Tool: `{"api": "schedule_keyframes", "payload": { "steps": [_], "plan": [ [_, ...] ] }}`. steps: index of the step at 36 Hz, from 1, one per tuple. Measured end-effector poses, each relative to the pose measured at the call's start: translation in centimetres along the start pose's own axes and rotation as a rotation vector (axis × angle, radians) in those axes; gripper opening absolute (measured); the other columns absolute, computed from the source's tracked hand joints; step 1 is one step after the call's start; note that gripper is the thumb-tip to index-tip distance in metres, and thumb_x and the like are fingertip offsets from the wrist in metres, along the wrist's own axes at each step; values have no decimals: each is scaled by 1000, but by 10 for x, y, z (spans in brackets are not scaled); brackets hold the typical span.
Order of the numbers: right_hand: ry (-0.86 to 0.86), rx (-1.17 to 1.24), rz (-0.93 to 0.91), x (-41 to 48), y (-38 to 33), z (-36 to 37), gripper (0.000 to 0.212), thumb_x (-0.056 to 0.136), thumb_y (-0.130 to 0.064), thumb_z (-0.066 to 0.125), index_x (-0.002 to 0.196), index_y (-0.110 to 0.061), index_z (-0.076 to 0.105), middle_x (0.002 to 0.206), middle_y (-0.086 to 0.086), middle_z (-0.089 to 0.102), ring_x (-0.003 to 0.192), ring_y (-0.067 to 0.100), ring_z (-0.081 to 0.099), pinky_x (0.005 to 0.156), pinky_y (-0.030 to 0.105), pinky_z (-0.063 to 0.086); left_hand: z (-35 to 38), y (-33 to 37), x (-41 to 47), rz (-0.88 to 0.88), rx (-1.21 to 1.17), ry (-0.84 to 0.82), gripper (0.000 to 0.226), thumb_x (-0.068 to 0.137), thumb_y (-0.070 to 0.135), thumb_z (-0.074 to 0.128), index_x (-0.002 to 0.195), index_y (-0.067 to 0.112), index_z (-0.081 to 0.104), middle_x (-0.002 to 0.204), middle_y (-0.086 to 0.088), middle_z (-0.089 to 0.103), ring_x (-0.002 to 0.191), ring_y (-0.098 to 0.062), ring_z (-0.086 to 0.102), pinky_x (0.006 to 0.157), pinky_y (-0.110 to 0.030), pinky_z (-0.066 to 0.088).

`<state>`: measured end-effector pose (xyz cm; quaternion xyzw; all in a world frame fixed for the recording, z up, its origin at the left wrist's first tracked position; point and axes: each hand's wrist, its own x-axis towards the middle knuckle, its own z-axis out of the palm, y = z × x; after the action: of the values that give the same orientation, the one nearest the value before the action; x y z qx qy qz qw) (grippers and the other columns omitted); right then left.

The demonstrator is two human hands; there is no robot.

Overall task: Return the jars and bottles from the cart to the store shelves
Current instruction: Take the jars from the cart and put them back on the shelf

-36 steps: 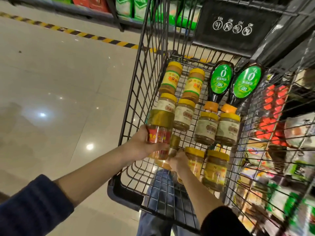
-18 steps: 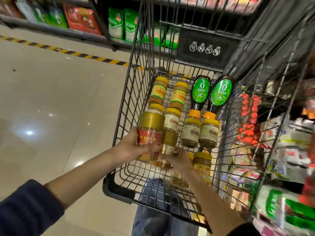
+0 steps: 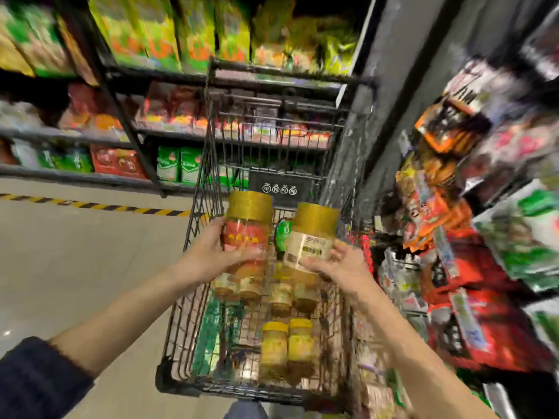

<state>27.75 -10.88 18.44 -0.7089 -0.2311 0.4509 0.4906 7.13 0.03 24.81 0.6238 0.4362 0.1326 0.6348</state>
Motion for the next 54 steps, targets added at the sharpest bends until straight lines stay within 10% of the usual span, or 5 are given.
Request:
{"api": "schedule_keyframes", "payload": {
  "steps": [5,14,20,36,54],
  "plan": [
    [98,-55,-218,-54,-66,-39,36,64,-5,83,90,-22,65,86,-11,70,70,-7,66,56,9,48,12,67,-14,227,12,-62,51,78,-2,68,117,16,41,64,24,69,62,7,66,52,-8,49],
    [427,-23,-417,-162,-119,-81,43,54,-8,86,90,-19,65,76,-12,73,67,-3,67,61,15,53,39,153,-39,635,129,-238,54,69,1,76,113,20,51,87,9,66,66,7,66,58,-10,53],
    [735,40,-450,-253,-107,-78,80,49,-10,91,120,1,56,113,11,66,72,-5,66,66,12,52,65,172,-57,770,144,-428,68,55,14,89,114,15,55,85,3,69,63,3,63,62,-12,53],
    [1431,-17,-363,-518,-53,17,78,44,-31,88,115,-11,62,108,5,71,95,19,70,85,39,57,156,154,-232,908,130,-1146,81,46,31,85,118,30,47,93,11,67,64,6,66,60,-12,53],
    [1898,-52,-258,-785,36,125,52,57,-6,85,104,-15,65,97,3,74,88,17,71,74,29,58,239,73,-491,876,61,-1593,105,31,49,88,126,22,52,104,2,70,83,-4,70,78,-28,57]
  ]
}}
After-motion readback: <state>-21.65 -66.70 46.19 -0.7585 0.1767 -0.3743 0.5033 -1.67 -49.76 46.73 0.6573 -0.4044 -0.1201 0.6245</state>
